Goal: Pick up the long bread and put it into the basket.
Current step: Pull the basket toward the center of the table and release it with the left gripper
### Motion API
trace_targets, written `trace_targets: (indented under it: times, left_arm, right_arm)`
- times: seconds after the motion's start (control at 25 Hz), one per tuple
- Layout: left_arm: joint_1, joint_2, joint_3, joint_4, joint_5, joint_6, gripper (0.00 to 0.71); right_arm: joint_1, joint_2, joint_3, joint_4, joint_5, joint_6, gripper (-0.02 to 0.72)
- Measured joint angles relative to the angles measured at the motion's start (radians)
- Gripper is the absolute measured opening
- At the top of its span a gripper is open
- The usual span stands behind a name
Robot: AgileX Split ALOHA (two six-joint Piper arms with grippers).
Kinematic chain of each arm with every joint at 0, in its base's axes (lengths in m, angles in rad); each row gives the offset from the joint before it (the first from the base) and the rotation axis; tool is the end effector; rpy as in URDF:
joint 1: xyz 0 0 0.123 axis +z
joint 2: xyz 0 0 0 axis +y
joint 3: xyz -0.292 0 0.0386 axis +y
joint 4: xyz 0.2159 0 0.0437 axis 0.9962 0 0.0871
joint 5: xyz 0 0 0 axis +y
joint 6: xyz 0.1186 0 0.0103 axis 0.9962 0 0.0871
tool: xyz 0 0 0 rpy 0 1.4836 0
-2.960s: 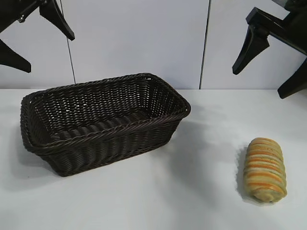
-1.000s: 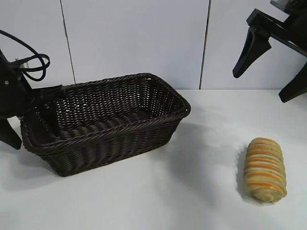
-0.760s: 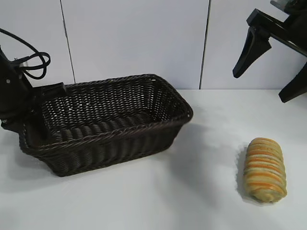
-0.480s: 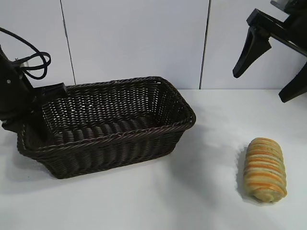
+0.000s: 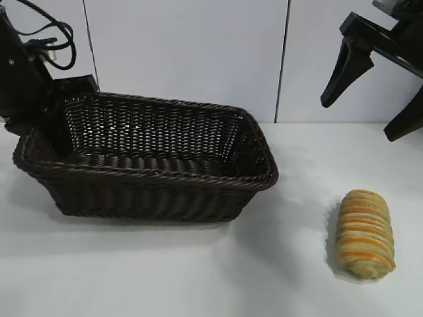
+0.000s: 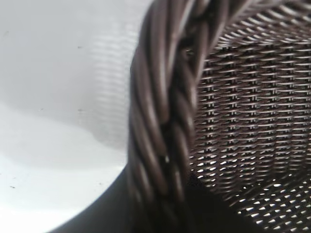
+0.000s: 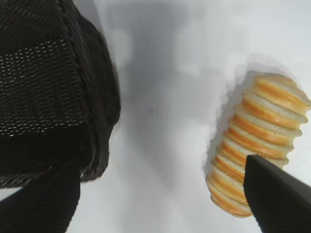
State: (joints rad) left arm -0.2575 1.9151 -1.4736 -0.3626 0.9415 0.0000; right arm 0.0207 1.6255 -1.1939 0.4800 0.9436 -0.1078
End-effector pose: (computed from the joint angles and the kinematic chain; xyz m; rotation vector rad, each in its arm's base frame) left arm 0.3619 -0.1306 0.2234 0.1193 2.8665 -0.5132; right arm 0.3047 0.0508 0.2577 0.1411 2.7839 0.5876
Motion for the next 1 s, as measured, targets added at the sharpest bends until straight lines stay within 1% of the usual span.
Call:
trace_targets:
  times: [0.12, 0.36, 0.76, 1.0]
  left_arm:
    - [-0.021, 0.003, -0.001, -0.004, -0.009, 0.0, 0.099]
    - [-0.021, 0.01, -0.003, 0.047, -0.029, 0.0, 0.099]
    - [-0.021, 0.112, -0.004, 0.047, -0.04, 0.0, 0.099]
    - [-0.021, 0.155, -0.004, 0.017, -0.056, 0.0, 0.099]
  right_arm:
    - [0.0, 0.0, 0.0, 0.0, 0.0, 0.0, 0.65]
    - [0.0, 0.0, 0.0, -0.001, 0.001, -0.002, 0.65]
    - [0.0, 0.0, 0.0, 0.001, 0.001, -0.002, 0.65]
    - [0.0, 0.0, 0.0, 0.003, 0.001, -0.002, 0.65]
